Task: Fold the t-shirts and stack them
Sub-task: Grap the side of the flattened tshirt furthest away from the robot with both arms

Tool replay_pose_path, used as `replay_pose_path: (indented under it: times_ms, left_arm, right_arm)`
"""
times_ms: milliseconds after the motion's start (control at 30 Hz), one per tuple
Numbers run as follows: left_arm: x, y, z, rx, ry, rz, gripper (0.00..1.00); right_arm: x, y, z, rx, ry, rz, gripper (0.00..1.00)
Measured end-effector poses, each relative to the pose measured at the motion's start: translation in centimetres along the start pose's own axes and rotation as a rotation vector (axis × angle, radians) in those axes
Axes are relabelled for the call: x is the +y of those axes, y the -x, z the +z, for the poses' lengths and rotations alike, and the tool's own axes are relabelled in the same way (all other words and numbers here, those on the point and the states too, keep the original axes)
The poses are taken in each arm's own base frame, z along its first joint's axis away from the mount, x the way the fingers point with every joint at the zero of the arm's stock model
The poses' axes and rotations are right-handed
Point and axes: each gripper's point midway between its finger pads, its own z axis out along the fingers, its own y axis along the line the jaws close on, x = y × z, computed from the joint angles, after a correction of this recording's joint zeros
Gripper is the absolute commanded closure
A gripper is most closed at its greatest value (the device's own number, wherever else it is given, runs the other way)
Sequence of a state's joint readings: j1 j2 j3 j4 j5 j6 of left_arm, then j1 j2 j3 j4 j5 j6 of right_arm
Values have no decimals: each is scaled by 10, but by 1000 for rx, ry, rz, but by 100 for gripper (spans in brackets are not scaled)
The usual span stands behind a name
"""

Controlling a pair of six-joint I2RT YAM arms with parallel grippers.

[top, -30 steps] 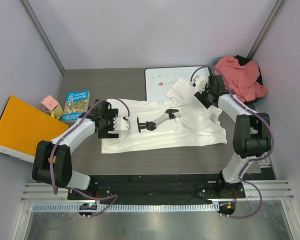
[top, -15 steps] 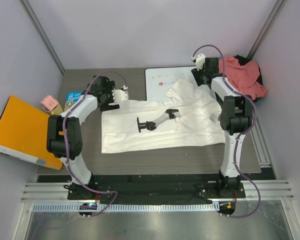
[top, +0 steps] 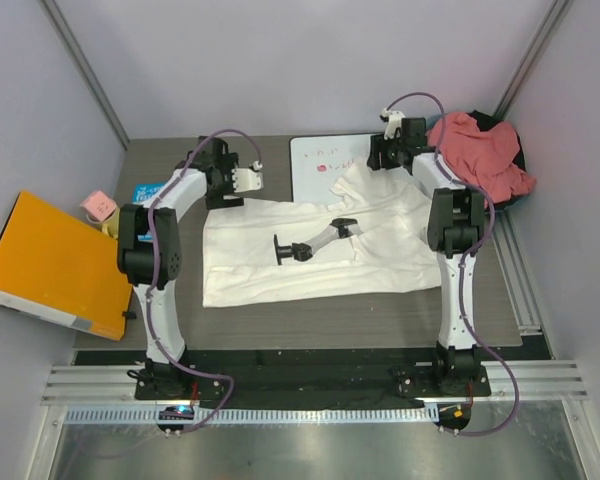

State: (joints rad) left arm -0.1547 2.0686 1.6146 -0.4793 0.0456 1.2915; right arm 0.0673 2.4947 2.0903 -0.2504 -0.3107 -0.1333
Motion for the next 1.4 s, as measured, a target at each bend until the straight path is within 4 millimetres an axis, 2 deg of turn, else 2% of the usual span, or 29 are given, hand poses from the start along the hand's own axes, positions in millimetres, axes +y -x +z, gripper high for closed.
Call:
replay_pose_path:
  times_ms: [133, 333, 733, 800, 867, 900, 933, 1000, 1033, 1067, 1167, 1400]
  left_arm:
    - [-7, -2, 3, 10, -42, 16, 0]
    - [-27, -7, 13, 27, -116, 29, 0]
    - [-29, -14, 27, 56, -108, 24, 0]
    - [-25, -13, 31, 54, -99, 18, 0]
    - [-21, -12, 33, 52, -90, 13, 4]
    - [-20, -12, 34, 51, -86, 10, 8]
    - [-19, -12, 34, 51, -85, 7, 28]
    - [-20, -12, 35, 49, -85, -6, 63]
    - [-22, -11, 37, 44, -92, 1, 87]
    - [-25, -11, 39, 44, -98, -10, 99]
    - [-38, -14, 45, 50, -129, -7, 100]
    - [-40, -15, 44, 53, -121, -3, 100]
  right_arm:
    - [16, 12, 4, -34, 52, 17, 38]
    - [35, 3, 22, -23, 71, -12, 38]
    - [32, 4, 26, -25, 27, -62, 38]
    - [30, 4, 26, -24, 18, -69, 40]
    - [28, 4, 26, -22, 10, -77, 51]
    - [27, 4, 26, -22, 8, -83, 57]
    - [27, 3, 26, -20, 3, -90, 72]
    - [25, 3, 26, -18, -2, -102, 85]
    - [25, 2, 25, -16, -3, -106, 97]
    - [24, 2, 25, -14, -5, -109, 99]
    - [23, 1, 25, -11, -8, -119, 99]
    - [21, 0, 24, -7, -9, -171, 99]
